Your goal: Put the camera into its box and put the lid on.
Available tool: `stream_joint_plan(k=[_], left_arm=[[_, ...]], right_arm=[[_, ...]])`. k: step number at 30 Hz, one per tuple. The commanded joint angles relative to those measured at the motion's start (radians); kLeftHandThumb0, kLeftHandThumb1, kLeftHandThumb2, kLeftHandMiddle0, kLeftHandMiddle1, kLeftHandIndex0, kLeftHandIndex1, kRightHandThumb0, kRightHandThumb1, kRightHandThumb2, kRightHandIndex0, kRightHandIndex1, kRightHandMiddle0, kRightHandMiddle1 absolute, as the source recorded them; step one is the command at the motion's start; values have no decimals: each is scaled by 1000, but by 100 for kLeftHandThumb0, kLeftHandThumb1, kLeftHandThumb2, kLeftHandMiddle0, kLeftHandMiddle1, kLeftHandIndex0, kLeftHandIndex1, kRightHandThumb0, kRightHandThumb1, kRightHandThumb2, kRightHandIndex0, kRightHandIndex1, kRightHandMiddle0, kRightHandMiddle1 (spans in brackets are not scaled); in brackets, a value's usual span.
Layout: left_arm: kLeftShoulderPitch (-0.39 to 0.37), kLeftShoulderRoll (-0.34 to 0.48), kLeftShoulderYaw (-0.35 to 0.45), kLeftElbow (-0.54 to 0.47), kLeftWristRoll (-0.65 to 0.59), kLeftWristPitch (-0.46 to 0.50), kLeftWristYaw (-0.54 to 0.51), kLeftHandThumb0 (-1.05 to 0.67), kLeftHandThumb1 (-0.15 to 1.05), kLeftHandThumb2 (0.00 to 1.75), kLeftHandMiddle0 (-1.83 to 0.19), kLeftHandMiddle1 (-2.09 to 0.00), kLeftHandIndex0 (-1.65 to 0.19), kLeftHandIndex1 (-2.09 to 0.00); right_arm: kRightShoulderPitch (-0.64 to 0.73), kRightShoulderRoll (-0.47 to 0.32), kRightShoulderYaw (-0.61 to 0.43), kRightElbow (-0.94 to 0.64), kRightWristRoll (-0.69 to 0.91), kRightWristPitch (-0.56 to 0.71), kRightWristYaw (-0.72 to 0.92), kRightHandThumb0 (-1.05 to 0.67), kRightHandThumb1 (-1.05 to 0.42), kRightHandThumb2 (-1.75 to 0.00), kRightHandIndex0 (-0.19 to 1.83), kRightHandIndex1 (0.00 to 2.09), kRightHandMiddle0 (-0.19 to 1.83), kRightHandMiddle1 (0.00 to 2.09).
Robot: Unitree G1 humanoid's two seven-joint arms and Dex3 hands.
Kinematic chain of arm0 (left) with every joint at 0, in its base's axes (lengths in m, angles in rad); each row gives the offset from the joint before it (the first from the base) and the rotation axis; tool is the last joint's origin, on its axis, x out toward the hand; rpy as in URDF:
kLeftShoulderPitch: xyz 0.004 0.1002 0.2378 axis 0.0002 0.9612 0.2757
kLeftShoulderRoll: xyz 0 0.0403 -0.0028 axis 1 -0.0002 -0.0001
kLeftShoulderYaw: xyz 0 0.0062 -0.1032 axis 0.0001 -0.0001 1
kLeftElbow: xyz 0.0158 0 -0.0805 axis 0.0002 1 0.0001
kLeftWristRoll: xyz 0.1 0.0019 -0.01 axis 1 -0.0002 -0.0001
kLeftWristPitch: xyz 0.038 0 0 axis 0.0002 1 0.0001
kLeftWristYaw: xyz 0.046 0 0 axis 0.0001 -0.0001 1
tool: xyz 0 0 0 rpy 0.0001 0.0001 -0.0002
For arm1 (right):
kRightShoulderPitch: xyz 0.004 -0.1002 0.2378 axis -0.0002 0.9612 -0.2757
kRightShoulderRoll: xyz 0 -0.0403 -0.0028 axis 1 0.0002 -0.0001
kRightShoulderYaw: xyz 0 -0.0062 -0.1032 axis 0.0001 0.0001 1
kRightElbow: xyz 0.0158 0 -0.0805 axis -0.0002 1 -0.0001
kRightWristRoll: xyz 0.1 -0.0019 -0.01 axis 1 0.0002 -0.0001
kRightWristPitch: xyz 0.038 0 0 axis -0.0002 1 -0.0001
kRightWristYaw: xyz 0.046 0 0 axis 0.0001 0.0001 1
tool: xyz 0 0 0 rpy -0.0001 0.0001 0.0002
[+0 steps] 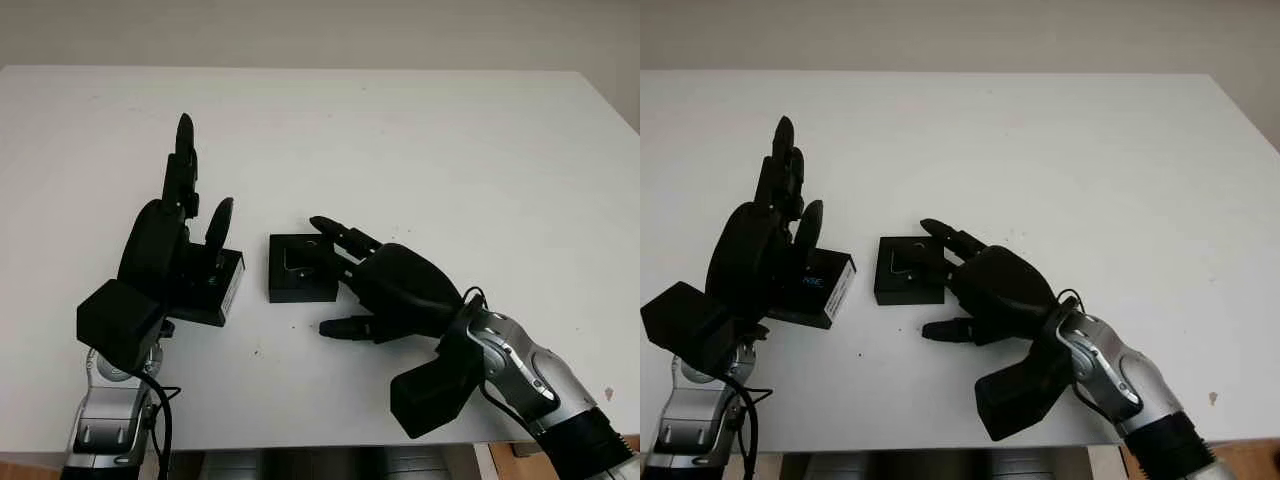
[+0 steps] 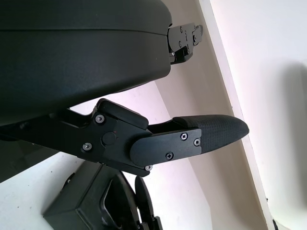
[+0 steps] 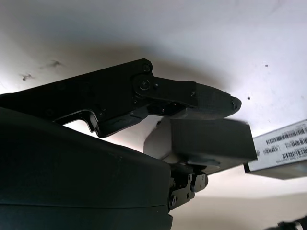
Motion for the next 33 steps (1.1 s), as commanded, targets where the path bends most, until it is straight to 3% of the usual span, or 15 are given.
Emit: stream_joint_plan(k=[1,12,17,22,27,31,33], left_arm=[[10,11,8,-13,-2,-3,-4,-76,105,60,19,0,19,0],[13,21,15,-31,2,21,-2,-77,105,60,19,0,19,0],[19,26,17,-54,3,34,-3,-77,105,59,19,0,19,0],[30,51,31,-96,8,46,-12,-77,105,59,19,0,19,0],[37,78,47,-150,12,55,-28,-81,105,58,19,-1,19,0],[32,132,75,-180,-18,44,-82,-82,105,57,19,-1,19,-1],[24,160,92,-187,-47,38,-119,-83,105,48,19,0,19,-1]], right_arm=[[7,-14,7,5,-8,17,16,-80,-105,-58,3,6,10,7],[35,-20,1,-16,10,70,69,-85,-105,-53,-7,2,10,6],[39,-17,-11,-34,37,75,79,-85,-105,-56,-15,2,-3,1],[43,76,-88,-32,237,41,-8,-80,-105,-56,-9,6,-6,3],[23,148,-152,-52,437,57,5,-76,-105,-56,-4,8,0,6],[-3,180,-207,-102,591,180,76,-77,-105,-53,-3,8,1,7],[-21,194,-236,-111,660,228,98,-76,-105,-52,-2,8,2,7]])
